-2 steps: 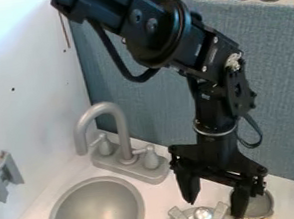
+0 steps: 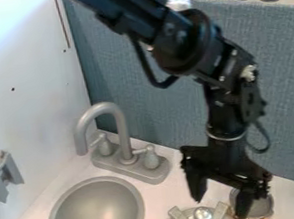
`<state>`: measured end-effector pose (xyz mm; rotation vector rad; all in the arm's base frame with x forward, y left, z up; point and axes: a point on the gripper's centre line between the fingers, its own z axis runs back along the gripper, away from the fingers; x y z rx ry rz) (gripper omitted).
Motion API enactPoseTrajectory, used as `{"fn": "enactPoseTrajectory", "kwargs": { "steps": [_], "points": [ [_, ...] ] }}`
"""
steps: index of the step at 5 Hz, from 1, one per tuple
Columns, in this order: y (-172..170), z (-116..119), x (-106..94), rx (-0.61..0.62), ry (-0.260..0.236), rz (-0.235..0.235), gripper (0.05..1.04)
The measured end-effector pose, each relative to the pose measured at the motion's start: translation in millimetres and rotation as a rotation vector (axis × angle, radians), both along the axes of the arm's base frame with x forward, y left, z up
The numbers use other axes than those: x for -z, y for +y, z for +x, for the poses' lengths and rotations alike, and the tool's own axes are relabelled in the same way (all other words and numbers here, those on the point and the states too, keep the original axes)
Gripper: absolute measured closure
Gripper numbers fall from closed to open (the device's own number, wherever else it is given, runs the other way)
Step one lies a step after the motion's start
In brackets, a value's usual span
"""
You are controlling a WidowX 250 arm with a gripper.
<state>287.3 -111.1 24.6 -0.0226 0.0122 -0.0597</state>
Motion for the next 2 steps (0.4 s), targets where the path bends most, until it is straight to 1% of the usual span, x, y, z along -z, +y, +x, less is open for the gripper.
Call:
{"fn": "enactPoseTrajectory", "kwargs": {
  "steps": [1, 2],
  "points": [
    [-15, 18, 12.1, 0.072, -0.029, -0.018, 0.083],
    [-25, 28, 28.2, 0.077, -0.03, -0.055, 0.083]
  ]
}}
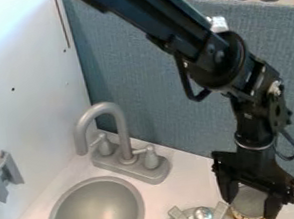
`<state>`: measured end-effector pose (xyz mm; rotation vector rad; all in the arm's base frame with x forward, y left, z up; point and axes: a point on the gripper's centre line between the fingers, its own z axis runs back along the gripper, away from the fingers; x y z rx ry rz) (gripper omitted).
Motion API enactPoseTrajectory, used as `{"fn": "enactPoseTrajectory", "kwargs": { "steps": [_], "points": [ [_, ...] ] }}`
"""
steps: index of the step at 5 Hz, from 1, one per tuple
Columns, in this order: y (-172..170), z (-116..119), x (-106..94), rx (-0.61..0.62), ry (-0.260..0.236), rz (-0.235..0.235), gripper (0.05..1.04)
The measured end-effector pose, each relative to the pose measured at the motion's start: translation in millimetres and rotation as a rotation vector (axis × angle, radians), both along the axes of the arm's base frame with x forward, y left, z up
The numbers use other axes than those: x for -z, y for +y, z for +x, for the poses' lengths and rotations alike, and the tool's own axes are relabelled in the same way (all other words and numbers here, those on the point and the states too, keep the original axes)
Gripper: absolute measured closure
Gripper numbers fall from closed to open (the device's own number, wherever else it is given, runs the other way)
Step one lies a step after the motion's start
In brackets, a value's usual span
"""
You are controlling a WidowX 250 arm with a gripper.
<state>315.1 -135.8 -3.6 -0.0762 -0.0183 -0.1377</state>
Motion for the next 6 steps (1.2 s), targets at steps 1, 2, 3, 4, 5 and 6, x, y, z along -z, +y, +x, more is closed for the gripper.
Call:
{"fn": "enactPoseTrajectory", "kwargs": {
  "steps": [1, 2, 3, 4, 5, 6],
  "points": [
    [-8, 14, 17.1, -0.011, -0.021, -0.028, 0.083],
    [-12, 27, 29.3, -0.054, -0.025, -0.019, 0.083],
    [-20, 37, 37.7, -0.028, -0.031, -0.042, 0.083],
    [-27, 47, 42.4, -0.011, -0.027, -0.061, 0.083],
    [-38, 54, 49.4, 0.014, -0.019, -0.073, 0.083],
    [-49, 57, 53.8, 0.025, -0.029, -0.086, 0.083]
  ]
}}
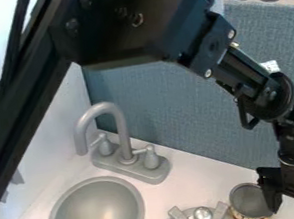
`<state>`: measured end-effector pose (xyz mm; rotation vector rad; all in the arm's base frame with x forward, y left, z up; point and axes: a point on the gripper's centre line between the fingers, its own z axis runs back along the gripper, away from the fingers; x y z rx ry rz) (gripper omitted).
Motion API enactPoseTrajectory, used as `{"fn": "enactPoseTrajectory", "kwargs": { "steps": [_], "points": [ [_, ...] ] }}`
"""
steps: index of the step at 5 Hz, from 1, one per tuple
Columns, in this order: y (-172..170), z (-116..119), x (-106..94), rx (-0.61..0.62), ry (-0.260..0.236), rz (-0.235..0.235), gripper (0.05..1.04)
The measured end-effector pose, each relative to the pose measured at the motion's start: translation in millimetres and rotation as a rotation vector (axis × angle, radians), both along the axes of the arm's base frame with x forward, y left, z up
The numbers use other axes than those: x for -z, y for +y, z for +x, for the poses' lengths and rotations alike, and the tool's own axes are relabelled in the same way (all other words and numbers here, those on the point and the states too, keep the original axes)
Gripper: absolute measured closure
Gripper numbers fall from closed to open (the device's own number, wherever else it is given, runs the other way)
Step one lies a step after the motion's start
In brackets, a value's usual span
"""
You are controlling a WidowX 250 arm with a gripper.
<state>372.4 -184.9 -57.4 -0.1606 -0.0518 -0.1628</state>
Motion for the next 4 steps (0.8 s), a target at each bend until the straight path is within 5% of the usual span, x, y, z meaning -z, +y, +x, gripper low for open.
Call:
{"fn": "enactPoseTrajectory", "kwargs": {
  "steps": [2, 4],
  "points": [
    [-8, 10, 8.4, -0.012, -0.018, -0.03, 0.083],
    [-6, 1, 22.6, -0.046, 0.065, -0.007, 0.083]
  ]
}}
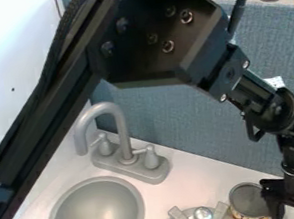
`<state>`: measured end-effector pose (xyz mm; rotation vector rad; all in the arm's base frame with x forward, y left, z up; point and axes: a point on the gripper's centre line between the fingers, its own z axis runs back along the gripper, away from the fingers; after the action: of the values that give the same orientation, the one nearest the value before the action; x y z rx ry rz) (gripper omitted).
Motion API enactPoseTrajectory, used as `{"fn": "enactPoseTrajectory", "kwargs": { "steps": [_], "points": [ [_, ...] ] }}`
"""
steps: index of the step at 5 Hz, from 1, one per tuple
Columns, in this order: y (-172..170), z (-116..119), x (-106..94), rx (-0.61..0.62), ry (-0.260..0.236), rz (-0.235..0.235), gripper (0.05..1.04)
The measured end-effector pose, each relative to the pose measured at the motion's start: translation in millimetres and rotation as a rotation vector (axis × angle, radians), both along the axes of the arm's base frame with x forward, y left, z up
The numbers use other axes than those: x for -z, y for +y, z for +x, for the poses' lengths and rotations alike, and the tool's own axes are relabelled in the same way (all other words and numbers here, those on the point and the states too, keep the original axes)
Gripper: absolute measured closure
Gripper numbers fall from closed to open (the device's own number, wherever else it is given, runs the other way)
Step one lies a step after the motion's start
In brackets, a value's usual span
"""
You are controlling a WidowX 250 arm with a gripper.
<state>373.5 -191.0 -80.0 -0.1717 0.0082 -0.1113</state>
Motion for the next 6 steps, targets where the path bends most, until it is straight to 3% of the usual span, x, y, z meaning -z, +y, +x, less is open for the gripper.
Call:
{"fn": "enactPoseTrajectory", "kwargs": {
  "steps": [1, 2, 3, 4, 6],
  "points": [
    [3, -5, -1.1, -0.015, 0.045, 0.012, 0.083],
    [17, -4, -1.3, -0.008, 0.086, 0.053, 0.083],
    [44, -6, 4.6, -0.015, 0.107, 0.132, 0.083],
    [59, -3, 4.6, -0.005, 0.068, 0.151, 0.083],
    [74, -1, -6.7, -0.034, -0.05, 0.121, 0.083]
  ]
}}
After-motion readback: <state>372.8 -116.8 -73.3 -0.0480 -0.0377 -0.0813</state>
